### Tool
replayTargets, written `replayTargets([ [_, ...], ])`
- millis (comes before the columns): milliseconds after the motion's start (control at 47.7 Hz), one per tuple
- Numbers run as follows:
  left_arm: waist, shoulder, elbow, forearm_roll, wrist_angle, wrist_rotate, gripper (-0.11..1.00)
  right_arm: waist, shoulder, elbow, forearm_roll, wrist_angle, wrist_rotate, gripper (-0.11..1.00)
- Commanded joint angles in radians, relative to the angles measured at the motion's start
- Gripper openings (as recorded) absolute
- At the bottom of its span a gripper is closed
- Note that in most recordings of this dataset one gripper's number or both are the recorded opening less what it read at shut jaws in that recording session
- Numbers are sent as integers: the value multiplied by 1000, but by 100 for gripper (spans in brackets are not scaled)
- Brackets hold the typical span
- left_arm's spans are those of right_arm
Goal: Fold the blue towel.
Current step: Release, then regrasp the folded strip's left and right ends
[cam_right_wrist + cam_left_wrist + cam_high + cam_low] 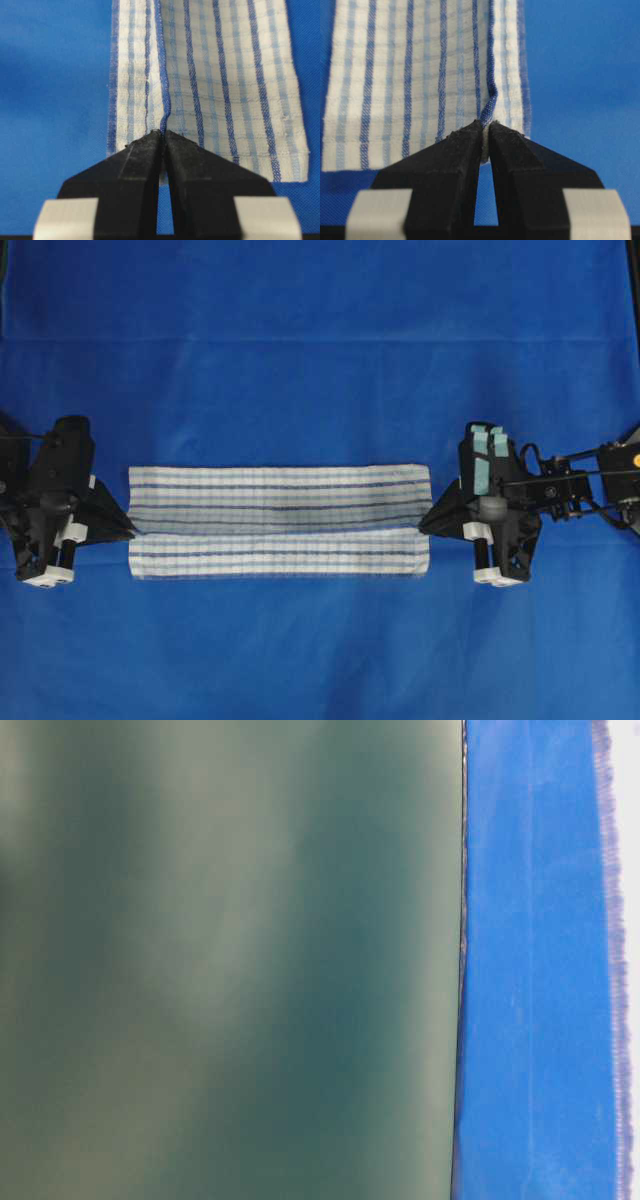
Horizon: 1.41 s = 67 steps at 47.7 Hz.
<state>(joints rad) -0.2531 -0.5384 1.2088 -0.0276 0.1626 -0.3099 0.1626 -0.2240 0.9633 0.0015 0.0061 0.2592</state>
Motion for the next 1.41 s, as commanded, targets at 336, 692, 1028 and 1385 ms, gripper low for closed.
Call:
replayTargets([
  [336,-3,48,-23,-2,-40,-60,6,3,60,-46,3,-6,9,6],
  [692,40,-37,-18,3,-38,-32,68,-86,0,-32,-18,12,15,60],
  [1028,252,-8,-8,2,-35,69,67,-236,23,-31,-69,12,11,60],
  [1385,304,166,11,2,-103,74,67,-242,173,-43,-67,-5,20,60],
])
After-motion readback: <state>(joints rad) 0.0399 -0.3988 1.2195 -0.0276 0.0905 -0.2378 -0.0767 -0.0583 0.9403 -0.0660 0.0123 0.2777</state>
